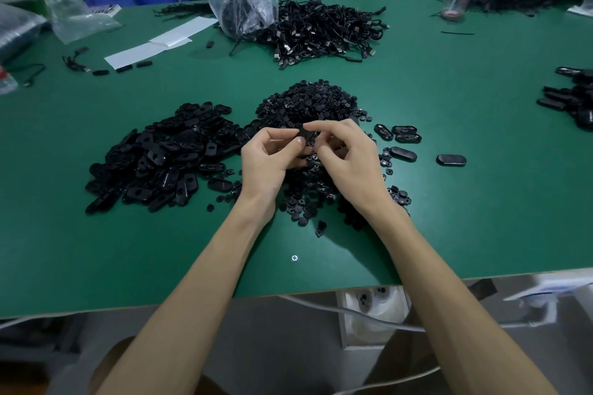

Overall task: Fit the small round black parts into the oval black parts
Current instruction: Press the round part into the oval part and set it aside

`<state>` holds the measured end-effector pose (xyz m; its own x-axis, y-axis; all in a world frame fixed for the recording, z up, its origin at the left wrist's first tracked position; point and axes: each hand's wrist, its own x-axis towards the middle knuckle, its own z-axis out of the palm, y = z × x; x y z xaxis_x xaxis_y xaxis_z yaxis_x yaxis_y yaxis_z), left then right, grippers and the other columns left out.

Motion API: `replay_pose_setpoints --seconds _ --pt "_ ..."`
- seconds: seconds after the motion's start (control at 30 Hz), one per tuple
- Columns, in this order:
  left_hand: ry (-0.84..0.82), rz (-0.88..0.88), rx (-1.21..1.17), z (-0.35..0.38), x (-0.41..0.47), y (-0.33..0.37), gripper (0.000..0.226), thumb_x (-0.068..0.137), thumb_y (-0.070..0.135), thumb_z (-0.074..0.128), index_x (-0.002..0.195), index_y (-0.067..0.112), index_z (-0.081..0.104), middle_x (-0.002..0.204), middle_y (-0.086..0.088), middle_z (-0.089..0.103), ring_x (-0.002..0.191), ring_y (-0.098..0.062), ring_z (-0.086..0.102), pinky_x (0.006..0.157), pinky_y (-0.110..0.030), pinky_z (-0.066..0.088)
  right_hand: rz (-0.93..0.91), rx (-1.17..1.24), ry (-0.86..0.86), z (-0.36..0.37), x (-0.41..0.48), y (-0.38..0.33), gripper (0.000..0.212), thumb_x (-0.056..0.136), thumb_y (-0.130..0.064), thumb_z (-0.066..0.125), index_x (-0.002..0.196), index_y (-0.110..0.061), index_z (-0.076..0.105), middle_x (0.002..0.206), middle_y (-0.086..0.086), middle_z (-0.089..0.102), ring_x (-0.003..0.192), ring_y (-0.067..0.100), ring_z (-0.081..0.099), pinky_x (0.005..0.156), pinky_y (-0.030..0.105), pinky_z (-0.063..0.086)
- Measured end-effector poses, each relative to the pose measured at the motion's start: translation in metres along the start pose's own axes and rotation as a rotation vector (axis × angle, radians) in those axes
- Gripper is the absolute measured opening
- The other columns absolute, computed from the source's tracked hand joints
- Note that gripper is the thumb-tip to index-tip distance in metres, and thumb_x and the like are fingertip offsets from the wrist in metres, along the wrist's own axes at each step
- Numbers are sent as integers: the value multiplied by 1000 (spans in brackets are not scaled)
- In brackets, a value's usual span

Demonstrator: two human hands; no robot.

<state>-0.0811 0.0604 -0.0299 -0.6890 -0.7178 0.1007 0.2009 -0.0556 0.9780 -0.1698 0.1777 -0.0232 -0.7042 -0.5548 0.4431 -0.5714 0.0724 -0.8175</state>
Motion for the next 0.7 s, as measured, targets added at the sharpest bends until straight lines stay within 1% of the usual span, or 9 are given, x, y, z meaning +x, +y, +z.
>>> replay_pose_setpoints --seconds 0.1,0.17,0.23,0.3,0.37,0.43,0.53,0.7 --pt "-2 -9 -4 1 0 1 13 92 1 75 104 3 70 96 -16 76 85 -25 78 71 -27 59 65 71 41 -2 1 1 26 97 -11 65 120 -20 73 99 -1 66 83 6 61 75 20 49" --pt "-17 -10 0 1 -1 1 12 92 1 76 103 3 70 94 -13 76 85 -25 78 71 -27 59 104 116 43 -3 3 2 21 98 -13 68 117 -16 74 101 -1 72 85 7 65 78 23 52" --pt "-40 -2 12 1 -1 1 13 92 1 76 103 3 71 90 -8 77 84 -23 78 70 -26 59 116 148 40 -3 3 3 15 97 -14 69 111 -14 75 96 -4 75 82 4 67 77 20 52" --pt "-64 9 37 1 -2 2 13 92 2 76 103 4 71 87 -5 78 83 -19 77 69 -25 59 126 166 48 -3 3 4 10 96 -14 71 106 -15 74 91 -7 74 79 1 66 74 16 51" --pt "-85 18 61 1 -2 2 12 91 3 77 102 6 72 86 -2 78 82 -14 76 69 -23 58 141 177 58 -3 4 6 7 94 -14 72 101 -16 72 87 -8 73 76 1 65 72 16 50" --pt "-86 24 71 1 -2 3 11 91 4 78 101 9 74 87 -2 78 83 -12 75 70 -23 58 158 189 58 -2 4 7 7 92 -14 73 96 -19 70 83 -8 71 74 2 65 70 17 50" --pt "-85 26 71 1 -2 3 10 90 6 79 98 11 75 89 -4 78 86 -15 74 70 -24 58 161 210 51 -2 4 6 12 90 -13 73 91 -23 68 80 -9 71 73 4 66 69 18 51" --pt "-83 23 79 1 -2 2 12 90 6 80 101 7 75 89 -8 78 82 -17 74 70 -24 58 164 227 65 -2 3 5 14 88 -11 74 87 -24 68 76 -9 72 71 4 67 67 17 51"
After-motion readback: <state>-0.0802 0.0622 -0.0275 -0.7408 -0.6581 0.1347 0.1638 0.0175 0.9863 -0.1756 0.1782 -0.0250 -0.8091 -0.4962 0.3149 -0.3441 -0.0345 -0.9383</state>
